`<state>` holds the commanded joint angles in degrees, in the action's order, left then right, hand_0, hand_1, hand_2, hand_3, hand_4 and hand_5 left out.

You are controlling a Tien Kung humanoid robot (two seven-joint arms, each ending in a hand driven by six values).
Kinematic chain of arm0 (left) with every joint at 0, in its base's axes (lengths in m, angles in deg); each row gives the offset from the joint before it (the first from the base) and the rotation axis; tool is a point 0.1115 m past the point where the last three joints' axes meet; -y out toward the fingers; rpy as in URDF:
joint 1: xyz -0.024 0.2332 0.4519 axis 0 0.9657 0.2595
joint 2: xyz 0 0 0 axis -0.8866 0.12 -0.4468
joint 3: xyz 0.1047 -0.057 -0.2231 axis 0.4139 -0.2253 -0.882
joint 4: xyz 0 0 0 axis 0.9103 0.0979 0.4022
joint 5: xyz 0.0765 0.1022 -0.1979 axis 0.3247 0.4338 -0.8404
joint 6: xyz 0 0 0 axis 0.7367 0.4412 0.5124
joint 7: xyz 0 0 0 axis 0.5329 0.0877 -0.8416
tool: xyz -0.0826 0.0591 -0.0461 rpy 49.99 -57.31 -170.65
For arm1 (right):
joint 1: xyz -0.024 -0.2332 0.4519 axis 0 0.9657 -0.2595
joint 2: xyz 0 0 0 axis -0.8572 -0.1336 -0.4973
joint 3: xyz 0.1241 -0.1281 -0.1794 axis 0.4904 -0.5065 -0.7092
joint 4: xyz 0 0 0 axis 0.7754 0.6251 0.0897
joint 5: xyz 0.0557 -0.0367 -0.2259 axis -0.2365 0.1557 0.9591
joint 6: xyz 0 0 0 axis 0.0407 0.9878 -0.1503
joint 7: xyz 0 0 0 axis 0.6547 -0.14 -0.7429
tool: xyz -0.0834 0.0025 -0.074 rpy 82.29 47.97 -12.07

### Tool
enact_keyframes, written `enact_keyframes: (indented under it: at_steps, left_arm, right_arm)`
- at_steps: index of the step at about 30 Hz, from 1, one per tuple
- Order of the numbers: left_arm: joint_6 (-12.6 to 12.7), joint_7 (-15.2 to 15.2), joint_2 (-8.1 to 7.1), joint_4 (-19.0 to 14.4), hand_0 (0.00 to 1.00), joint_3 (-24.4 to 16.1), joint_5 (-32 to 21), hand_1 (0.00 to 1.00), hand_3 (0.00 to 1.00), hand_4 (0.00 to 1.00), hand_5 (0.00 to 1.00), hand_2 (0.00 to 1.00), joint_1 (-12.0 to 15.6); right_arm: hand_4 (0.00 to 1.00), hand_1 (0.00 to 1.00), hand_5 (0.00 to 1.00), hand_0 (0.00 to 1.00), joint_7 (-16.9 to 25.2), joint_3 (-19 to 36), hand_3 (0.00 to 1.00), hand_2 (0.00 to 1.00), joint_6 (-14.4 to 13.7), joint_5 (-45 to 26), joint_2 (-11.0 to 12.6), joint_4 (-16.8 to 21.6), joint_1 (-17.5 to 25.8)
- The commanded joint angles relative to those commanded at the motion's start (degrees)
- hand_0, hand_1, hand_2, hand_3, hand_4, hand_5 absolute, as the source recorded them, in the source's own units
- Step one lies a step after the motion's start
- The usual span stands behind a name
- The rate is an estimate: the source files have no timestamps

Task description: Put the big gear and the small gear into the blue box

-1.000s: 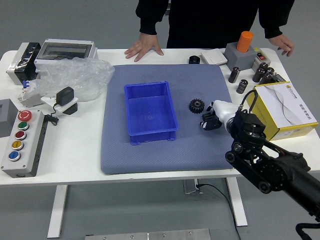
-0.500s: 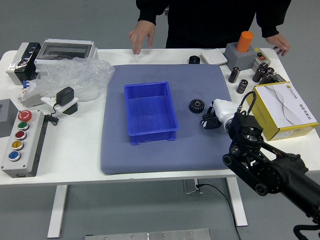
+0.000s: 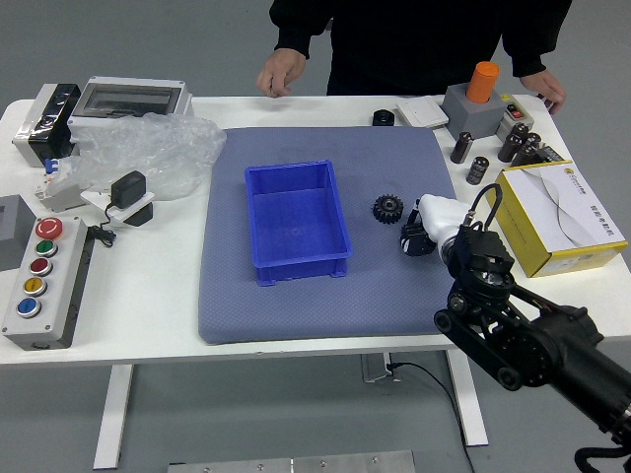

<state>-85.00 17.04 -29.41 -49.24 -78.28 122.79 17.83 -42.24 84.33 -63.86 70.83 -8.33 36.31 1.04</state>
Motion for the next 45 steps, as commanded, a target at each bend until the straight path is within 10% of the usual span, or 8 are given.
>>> enact_keyframes:
  at_steps: [24, 45]
  left_arm:
    - [-0.03, -0.03, -0.1, 0.0, 0.814, -0.07, 0.01, 0.793, 0.835, 0.617, 0.258, 0.803, 0.03]
    - [-0.26, -0.11, -0.41, 0.0, 0.814, -0.69, 0.74, 0.792, 0.835, 0.616, 0.256, 0.803, 0.06]
  right_arm:
    - [0.67, 0.349, 0.002, 0.421, 0.0, 0.6, 0.475, 0.407, -1.94, 2.61, 0.43, 1.23, 0.04]
    - [0.676, 0.35, 0.002, 0.422, 0.0, 0.62, 0.476, 0.403, 2.78, 8.33, 0.62, 14.04, -3.67]
